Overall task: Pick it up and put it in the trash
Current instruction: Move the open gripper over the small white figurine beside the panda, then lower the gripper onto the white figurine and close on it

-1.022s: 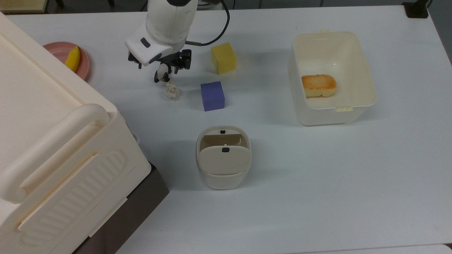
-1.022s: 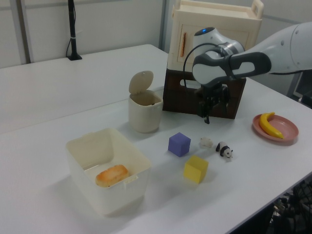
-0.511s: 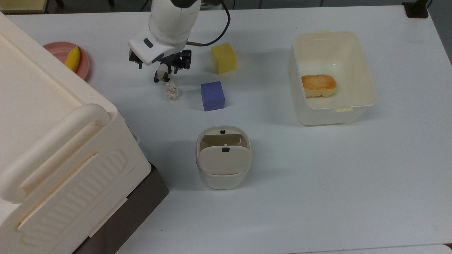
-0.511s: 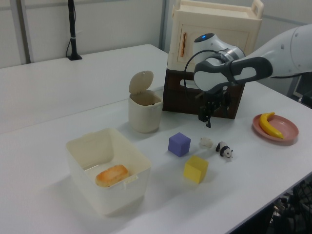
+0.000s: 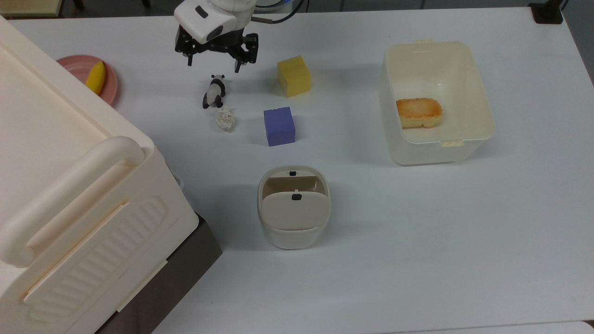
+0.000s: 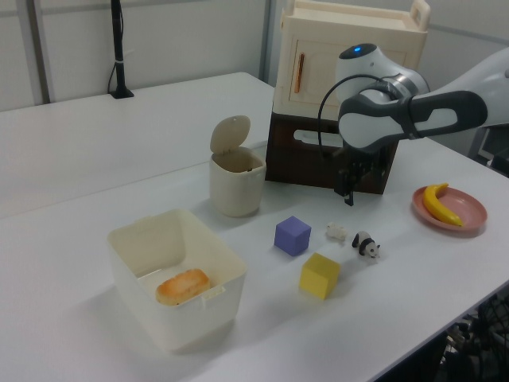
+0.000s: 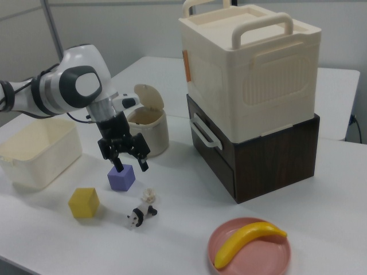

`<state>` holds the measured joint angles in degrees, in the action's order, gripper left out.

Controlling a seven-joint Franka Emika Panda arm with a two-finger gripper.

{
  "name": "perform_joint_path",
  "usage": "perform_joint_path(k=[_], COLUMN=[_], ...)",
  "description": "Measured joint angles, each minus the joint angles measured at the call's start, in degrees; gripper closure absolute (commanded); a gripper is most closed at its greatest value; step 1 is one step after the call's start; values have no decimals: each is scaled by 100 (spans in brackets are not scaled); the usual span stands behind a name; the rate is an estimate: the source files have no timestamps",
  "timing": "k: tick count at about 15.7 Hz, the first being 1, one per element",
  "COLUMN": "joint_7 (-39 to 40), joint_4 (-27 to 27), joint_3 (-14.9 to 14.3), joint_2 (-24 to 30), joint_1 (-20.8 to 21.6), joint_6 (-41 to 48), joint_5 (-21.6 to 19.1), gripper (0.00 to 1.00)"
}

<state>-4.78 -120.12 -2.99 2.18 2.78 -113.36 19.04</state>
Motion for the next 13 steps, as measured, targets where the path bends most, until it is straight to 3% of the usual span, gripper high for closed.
perform_joint_path(k=[4, 9, 13], joint_7=[336, 655, 821], joint_4=[-11, 5, 82], joint_3=[0, -1, 1], joint_2=[-301, -1012, -1160], joint_1=[-40, -95, -95], joint_6=[-99, -1236, -1614], joint_5=[9, 20, 227], gripper=[0, 0, 0])
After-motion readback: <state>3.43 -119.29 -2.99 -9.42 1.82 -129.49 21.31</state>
